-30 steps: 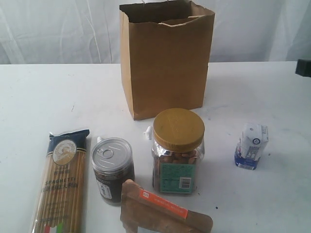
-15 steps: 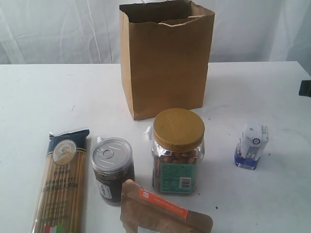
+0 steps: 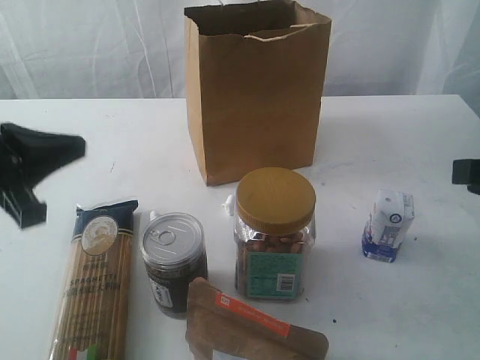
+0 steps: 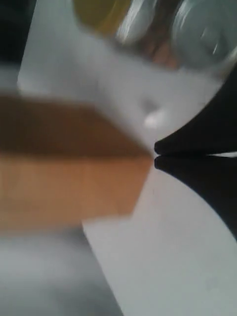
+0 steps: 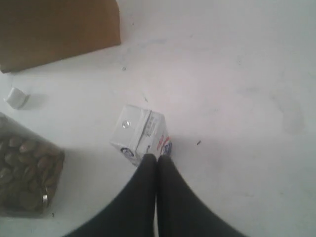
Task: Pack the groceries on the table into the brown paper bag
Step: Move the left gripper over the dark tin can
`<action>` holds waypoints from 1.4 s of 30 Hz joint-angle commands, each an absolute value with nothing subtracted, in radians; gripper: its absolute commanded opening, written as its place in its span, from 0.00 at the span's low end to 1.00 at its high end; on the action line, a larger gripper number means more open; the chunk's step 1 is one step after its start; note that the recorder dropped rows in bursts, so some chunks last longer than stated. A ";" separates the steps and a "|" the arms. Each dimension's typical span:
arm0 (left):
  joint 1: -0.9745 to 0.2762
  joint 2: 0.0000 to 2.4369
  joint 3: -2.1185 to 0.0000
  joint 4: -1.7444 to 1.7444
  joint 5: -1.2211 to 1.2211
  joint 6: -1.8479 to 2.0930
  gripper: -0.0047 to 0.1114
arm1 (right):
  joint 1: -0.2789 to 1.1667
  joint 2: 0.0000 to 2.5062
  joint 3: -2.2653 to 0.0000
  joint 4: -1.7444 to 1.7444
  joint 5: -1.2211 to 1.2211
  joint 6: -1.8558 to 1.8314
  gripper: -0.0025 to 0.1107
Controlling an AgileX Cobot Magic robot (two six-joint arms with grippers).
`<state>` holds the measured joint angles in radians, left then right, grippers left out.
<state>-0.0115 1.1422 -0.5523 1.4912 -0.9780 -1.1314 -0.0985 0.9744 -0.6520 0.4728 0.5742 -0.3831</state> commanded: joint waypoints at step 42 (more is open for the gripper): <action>-0.285 1.678 -0.452 1.129 -1.076 -0.335 0.94 | -0.104 0.969 -0.557 0.472 0.597 -0.408 0.02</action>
<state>-0.2694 1.6414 -0.4226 1.1426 -1.0605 -0.3454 -0.0985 0.9744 -0.5645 0.4689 0.6051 -0.4001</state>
